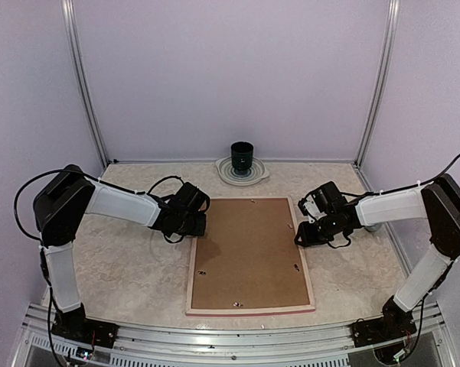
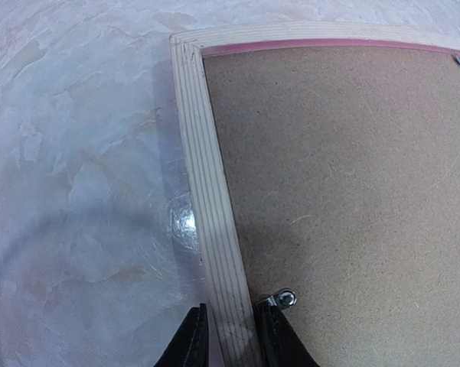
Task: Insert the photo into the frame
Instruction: Press the fastener onto the backboard.
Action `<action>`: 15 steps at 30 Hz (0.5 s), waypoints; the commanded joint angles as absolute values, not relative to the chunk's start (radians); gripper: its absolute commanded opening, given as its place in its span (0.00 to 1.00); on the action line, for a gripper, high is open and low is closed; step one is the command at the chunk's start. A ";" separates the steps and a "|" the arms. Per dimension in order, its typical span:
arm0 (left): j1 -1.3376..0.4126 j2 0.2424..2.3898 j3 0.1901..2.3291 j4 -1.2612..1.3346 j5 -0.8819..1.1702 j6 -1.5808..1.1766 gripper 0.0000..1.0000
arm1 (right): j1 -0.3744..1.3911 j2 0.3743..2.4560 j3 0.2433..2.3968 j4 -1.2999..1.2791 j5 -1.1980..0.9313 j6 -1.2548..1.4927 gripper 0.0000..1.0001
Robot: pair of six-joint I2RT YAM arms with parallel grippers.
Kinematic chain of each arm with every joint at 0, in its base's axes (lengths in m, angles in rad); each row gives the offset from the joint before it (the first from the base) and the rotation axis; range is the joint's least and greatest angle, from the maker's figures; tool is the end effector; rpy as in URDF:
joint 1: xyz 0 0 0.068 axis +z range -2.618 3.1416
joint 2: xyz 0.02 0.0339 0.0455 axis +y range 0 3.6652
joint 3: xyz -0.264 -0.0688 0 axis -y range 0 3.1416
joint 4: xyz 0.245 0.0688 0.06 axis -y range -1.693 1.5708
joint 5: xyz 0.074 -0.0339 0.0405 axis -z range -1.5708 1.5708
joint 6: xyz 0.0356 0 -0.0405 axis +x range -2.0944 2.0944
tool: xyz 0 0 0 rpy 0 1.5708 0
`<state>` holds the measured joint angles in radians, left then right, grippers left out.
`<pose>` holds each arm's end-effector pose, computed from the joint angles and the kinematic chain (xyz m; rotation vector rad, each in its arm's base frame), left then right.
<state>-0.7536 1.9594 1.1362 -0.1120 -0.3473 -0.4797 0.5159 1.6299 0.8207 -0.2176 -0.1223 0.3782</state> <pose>0.2959 -0.2610 0.1325 0.1927 2.4246 -0.1144 0.2629 0.1541 0.1476 -0.2287 2.6548 0.4683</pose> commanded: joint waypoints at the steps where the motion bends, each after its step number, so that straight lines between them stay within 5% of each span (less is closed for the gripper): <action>1: -0.747 2.001 1.138 -0.140 -0.387 -0.495 0.25 | 0.526 1.646 0.836 -0.226 -0.113 0.366 0.32; 15: -0.741 2.007 1.128 -0.131 -0.380 -0.511 0.17 | 0.526 1.644 0.834 -0.225 -0.110 0.363 0.32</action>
